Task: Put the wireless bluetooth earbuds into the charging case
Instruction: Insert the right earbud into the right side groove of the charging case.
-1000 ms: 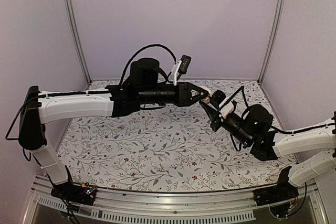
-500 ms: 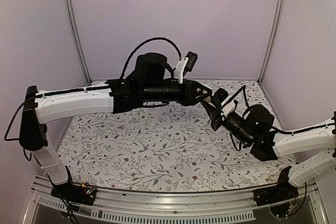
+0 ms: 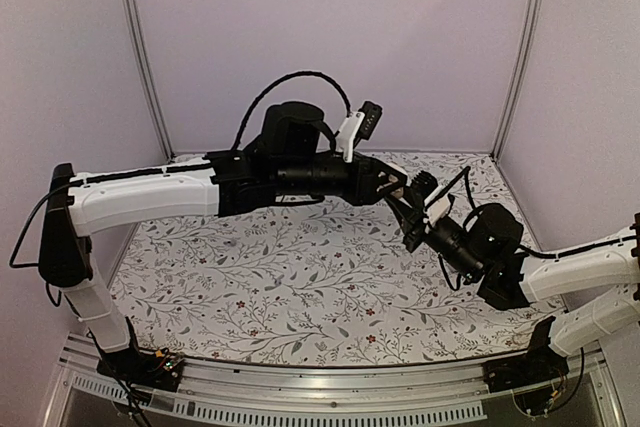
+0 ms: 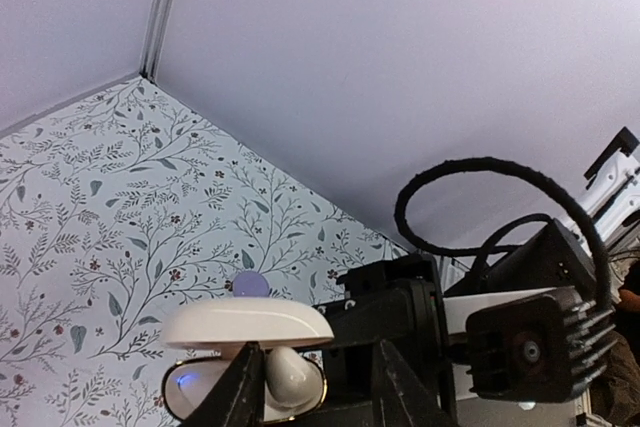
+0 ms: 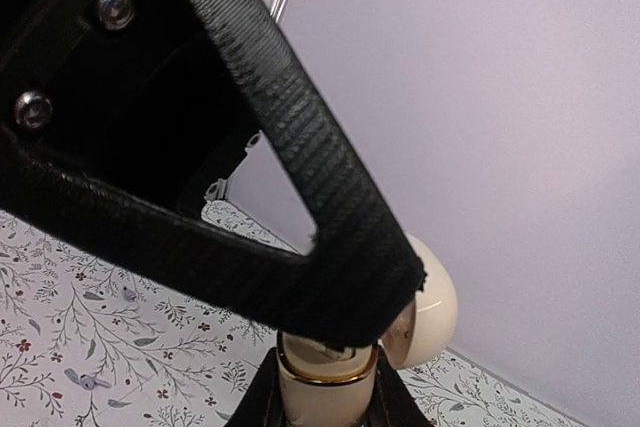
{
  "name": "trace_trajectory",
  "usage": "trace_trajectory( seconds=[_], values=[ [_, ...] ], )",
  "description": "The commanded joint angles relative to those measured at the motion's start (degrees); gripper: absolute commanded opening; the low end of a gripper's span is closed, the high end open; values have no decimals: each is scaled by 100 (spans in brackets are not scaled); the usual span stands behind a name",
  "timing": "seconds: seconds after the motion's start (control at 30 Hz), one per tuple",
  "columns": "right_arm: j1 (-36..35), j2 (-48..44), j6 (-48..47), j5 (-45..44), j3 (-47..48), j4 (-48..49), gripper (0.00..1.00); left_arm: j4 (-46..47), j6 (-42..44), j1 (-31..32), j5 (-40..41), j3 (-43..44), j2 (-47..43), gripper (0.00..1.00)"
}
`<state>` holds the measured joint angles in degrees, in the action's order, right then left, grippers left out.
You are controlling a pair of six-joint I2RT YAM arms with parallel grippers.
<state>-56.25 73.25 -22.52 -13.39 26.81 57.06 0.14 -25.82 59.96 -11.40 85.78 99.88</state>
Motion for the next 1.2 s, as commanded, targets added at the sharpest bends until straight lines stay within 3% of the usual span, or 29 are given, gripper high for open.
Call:
trace_trajectory(
  seconds=[0.0, 0.33, 1.17],
  values=[
    [-88, -96, 128, 178, -57, 612, 0, 150, 104, -50, 43, 13, 59, 36],
    [-81, -145, 156, 66, -58, 673, 0, 152, 43, -53, -214, 3, 58, 36],
    [52, -337, 380, 35, -184, 789, 0, -364, 77, -10, 17, 10, -116, 39]
  ],
)
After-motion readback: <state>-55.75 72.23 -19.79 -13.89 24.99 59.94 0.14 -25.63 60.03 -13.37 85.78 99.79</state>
